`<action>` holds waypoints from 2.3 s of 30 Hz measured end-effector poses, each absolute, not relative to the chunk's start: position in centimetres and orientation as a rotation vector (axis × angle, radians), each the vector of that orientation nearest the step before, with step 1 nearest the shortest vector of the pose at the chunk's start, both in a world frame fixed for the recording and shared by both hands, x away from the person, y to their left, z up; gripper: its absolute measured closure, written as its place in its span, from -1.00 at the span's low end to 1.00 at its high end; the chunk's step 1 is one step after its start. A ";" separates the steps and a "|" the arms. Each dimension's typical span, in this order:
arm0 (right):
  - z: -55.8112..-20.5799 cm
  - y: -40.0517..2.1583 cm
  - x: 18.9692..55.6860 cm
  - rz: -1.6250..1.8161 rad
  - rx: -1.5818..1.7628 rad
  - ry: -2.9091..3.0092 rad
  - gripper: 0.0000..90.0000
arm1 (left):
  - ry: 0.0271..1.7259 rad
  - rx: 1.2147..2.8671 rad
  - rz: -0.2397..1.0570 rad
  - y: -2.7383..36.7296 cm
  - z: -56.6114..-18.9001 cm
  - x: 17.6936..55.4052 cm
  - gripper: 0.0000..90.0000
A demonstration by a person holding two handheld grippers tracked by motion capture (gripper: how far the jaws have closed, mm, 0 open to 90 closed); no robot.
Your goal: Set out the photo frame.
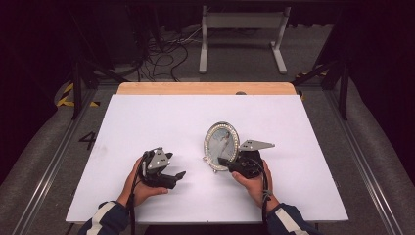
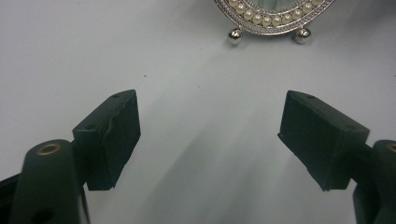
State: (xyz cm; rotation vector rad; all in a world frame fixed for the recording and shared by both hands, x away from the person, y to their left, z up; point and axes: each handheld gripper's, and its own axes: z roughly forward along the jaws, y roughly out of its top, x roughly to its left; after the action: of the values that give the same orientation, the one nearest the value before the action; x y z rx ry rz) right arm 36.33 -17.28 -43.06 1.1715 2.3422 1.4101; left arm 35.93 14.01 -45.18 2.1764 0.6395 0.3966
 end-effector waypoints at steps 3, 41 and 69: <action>-43.0 -17.3 36.5 1.413 1.170 2.353 0.74 | 0.635 2.175 0.391 13.5 -45.1 36.5 -0.53; -41.4 -18.4 33.9 1.355 0.984 2.281 0.43 | 0.625 2.035 0.227 7.7 -43.8 43.5 -0.47; -40.7 -19.6 32.7 1.428 1.007 2.111 0.71 | 0.525 1.999 0.130 7.5 -43.8 43.7 0.04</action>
State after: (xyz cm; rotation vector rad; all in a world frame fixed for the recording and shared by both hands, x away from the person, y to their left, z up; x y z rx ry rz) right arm 32.66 -19.59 -40.73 1.0073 2.1110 1.4282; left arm 43.66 7.55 -43.83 1.9986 0.5252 0.1303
